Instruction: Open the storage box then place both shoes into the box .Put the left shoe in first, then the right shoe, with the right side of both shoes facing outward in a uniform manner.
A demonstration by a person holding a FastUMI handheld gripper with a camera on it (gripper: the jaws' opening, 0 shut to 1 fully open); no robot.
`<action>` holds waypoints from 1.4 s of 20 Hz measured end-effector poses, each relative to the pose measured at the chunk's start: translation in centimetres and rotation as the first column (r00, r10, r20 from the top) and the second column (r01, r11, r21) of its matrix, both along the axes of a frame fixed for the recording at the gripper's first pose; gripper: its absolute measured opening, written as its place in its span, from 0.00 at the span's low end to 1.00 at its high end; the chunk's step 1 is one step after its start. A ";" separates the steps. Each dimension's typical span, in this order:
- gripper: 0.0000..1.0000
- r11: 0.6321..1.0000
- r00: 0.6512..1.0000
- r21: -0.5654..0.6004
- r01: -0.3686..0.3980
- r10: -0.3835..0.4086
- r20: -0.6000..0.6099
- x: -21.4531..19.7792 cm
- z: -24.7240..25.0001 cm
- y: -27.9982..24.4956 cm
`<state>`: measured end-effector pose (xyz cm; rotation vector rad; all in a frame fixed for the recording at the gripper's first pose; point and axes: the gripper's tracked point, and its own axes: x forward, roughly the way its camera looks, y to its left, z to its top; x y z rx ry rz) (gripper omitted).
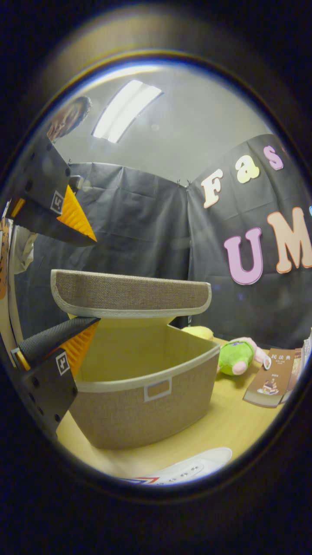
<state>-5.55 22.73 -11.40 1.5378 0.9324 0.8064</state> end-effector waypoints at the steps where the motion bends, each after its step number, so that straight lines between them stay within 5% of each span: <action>1: 0.98 1.000 1.000 0.013 0.008 -0.008 0.015 0.1 0.5 -0.2; 8: 0.96 0.997 0.998 0.078 0.029 -0.033 0.053 0.0 2.3 -1.4; 16: 0.07 0.996 0.998 -0.069 0.054 -0.051 0.046 0.5 -0.4 -1.3; 28: 0.03 0.961 0.977 -0.276 0.016 0.043 0.207 1.4 4.5 4.4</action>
